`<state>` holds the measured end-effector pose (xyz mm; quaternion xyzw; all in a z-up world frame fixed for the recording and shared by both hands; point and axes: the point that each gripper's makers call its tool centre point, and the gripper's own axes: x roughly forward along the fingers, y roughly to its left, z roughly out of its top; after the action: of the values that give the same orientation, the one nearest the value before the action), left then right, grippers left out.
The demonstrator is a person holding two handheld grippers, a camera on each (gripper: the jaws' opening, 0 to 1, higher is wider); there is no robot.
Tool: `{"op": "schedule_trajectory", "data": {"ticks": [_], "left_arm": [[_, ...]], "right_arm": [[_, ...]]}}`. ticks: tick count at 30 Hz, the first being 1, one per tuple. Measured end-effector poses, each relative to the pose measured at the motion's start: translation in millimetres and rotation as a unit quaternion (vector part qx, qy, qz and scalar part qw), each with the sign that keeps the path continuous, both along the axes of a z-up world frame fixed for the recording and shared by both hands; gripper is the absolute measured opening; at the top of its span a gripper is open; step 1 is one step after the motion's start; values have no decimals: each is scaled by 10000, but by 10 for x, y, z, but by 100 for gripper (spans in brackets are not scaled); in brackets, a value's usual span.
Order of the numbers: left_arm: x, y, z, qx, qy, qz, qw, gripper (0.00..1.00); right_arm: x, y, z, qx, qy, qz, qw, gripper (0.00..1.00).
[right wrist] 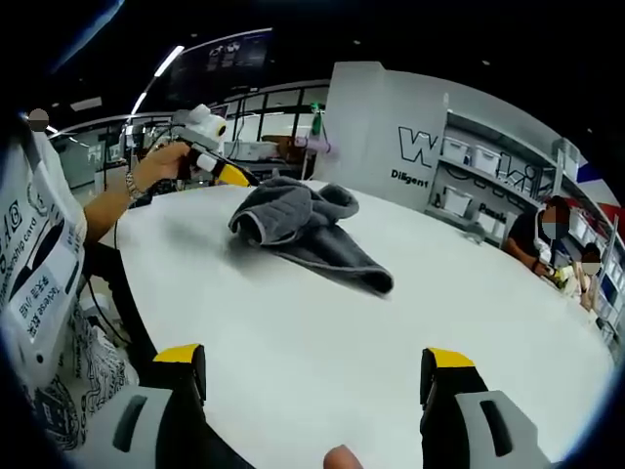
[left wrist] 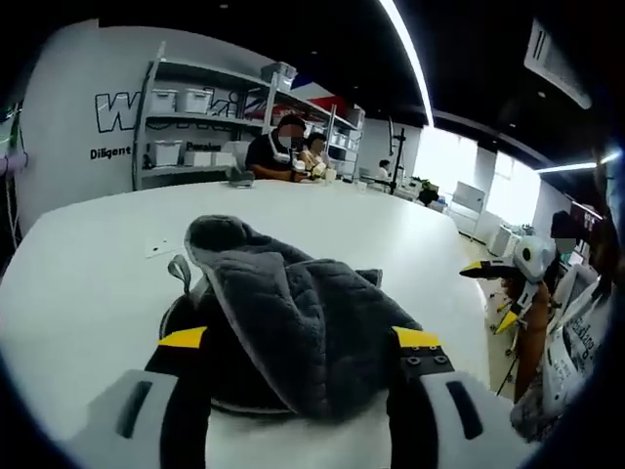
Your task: Fold the towel on the table until its edges align and the towel forms a compact rectangular stack.
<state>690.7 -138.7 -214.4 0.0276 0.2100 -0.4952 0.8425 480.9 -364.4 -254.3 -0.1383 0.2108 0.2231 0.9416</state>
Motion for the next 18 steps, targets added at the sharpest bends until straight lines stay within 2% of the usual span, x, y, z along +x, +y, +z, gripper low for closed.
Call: {"op": "schedule_trajectory", "data": {"ticks": [8,11,15,18], "left_arm": [[144,-26,-90,-36,-56,-52,10000,48],[189,-15,-131,-23,-82,-38,10000,37],[173,-44,-55,-258,-128,-170,9994,17],[135,-68,22,-298,-233,-275,9989,9]], "right_arm": [[-5,10,-16,-21,24,10,10000,95],[-12,7,-5,-33,3,4,10000,95],[-14,12,14,14,-50,33,10000,95],[-3,-14,-17,-17,-1,25,10000,95]]}}
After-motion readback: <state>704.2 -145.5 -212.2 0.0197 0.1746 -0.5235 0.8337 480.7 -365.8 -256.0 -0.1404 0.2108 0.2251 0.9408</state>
